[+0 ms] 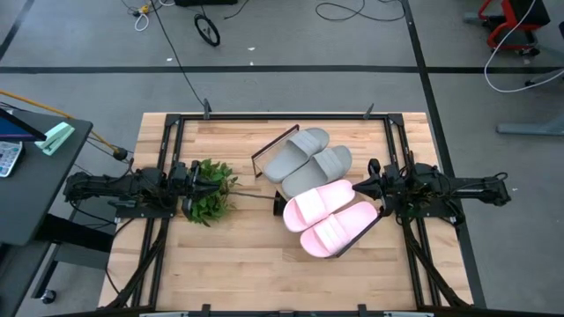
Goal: Pick and place slides into the shelf
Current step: Return to Home Position
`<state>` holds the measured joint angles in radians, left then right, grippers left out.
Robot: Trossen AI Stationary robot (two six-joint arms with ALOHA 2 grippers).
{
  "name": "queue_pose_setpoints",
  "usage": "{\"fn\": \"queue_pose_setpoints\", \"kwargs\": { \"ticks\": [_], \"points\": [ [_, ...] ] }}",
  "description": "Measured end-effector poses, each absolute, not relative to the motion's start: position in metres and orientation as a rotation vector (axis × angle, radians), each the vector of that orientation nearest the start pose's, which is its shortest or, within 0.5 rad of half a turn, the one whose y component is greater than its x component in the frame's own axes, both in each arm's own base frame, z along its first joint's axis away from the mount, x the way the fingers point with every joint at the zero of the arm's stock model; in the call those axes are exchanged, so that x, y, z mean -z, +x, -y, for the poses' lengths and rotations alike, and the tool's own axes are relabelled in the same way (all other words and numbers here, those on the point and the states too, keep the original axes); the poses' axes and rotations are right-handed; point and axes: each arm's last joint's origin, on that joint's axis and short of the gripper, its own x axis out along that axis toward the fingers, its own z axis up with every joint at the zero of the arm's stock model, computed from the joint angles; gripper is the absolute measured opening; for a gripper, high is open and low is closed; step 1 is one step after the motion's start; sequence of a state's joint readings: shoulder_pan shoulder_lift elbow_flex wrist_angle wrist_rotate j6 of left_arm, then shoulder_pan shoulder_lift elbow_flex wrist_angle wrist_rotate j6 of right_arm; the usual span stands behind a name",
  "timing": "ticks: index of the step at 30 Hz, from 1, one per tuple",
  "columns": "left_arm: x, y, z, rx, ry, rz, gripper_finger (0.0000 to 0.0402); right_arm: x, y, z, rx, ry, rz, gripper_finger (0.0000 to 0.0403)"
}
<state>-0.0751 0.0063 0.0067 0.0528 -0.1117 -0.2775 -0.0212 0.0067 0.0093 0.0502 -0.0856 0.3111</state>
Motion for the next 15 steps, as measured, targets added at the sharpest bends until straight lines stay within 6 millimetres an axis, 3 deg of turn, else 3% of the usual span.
{"fn": "queue_pose_setpoints", "kwargs": {
  "ticks": [15],
  "points": [
    [-0.1704,0.0973,0.0041,-0.029,-0.282,0.058,0.0026,-0.1712,0.0973,-0.0004,-0.071,0.308,0.045,0.0014]
  ]
}}
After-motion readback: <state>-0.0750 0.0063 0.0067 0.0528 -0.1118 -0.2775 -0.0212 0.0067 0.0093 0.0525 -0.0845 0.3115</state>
